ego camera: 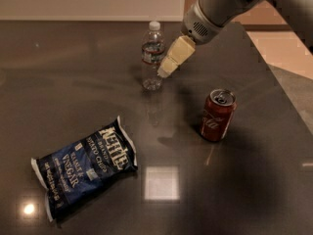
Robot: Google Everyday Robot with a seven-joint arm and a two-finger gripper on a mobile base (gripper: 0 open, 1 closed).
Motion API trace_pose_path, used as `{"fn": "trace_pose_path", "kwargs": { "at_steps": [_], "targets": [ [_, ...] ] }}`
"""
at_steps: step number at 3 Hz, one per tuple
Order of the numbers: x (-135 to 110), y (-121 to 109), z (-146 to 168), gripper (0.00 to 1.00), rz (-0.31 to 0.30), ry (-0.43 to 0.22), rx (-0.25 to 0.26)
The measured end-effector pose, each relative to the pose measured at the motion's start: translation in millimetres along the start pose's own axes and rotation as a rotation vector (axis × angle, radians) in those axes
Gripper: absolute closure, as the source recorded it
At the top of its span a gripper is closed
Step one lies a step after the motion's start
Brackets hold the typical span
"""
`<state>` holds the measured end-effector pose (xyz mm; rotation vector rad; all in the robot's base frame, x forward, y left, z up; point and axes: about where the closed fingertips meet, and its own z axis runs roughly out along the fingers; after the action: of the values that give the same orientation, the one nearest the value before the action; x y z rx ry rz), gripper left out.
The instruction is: Move water bottle near blue chip bag
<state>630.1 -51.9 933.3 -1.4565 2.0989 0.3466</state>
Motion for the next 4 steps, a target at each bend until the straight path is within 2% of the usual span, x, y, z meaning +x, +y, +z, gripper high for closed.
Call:
{"fn": "trace_pose_path", "kwargs": {
  "at_steps": [2,4],
  "targets": [
    [-24,-9,17,0.0,0.009,-0.079,0.013],
    [-41,-16,24,0.0,0.015,-0.118,0.007]
  ]
}}
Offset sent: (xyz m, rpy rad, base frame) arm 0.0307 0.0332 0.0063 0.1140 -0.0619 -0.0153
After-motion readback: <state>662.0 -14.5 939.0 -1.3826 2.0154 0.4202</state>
